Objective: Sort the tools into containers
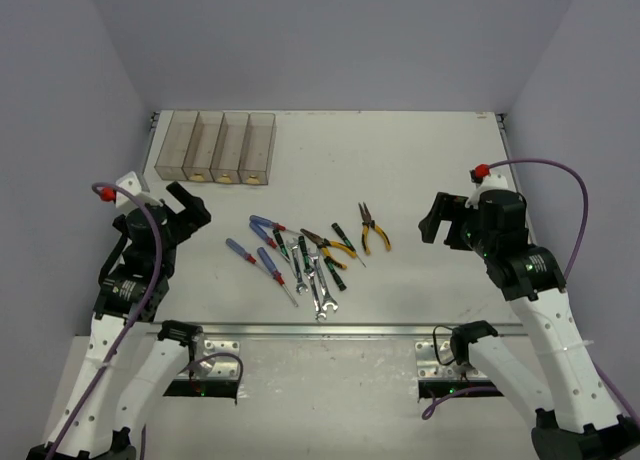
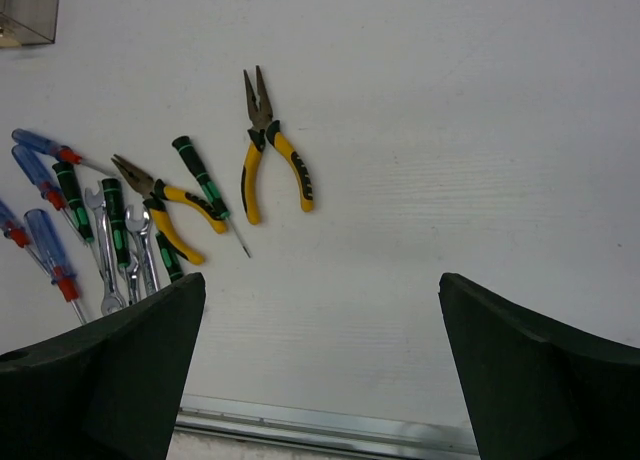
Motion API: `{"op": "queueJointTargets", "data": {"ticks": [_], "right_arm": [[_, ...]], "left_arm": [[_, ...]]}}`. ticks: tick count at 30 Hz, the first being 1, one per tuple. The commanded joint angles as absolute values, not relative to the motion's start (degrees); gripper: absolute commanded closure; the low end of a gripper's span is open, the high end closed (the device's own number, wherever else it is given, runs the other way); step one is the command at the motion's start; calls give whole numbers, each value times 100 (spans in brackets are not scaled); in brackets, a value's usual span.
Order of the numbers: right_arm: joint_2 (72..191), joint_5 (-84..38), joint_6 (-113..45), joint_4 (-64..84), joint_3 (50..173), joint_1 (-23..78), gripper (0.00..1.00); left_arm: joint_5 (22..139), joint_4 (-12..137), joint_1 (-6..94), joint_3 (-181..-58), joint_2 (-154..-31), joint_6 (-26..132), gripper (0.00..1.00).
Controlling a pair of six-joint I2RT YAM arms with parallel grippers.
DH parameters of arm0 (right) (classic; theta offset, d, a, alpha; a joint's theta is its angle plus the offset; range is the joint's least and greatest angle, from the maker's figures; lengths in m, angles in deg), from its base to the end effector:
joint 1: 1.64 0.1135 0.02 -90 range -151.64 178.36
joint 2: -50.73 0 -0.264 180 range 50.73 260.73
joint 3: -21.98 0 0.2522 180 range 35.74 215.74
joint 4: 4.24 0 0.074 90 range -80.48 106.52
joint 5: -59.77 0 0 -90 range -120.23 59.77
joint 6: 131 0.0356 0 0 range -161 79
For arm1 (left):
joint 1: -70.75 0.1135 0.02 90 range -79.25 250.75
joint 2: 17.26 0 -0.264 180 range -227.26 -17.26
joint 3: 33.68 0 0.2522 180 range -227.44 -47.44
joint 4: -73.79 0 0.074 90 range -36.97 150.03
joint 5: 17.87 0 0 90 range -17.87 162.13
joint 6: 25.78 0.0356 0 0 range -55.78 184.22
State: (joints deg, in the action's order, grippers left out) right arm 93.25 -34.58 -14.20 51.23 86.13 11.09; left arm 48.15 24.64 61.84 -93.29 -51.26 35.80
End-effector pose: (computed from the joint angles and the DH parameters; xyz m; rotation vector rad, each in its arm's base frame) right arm 0.1477 0.0306 0.3239 0.3103 2.1543 0.3148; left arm 0.1269 -0.0053 0.3276 -0.5904 1.8526 -0.0163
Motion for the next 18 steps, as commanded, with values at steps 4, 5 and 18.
{"op": "queueJointTargets", "data": {"ticks": [4, 5, 18], "right_arm": [[9362, -3305, -1379, 4963, 8701, 1093, 1], [9385, -3211, -1373, 4935, 8690, 1093, 1], [9680, -2464, -1398, 4734, 8468, 1085, 1]], "left_arm": [[4849, 2306, 6181, -9385, -5255, 2974, 0], [5084, 2330, 6180, -9373, -5348, 2930, 0], [4873, 2574, 5410, -8792, -8324, 573, 0]]}}
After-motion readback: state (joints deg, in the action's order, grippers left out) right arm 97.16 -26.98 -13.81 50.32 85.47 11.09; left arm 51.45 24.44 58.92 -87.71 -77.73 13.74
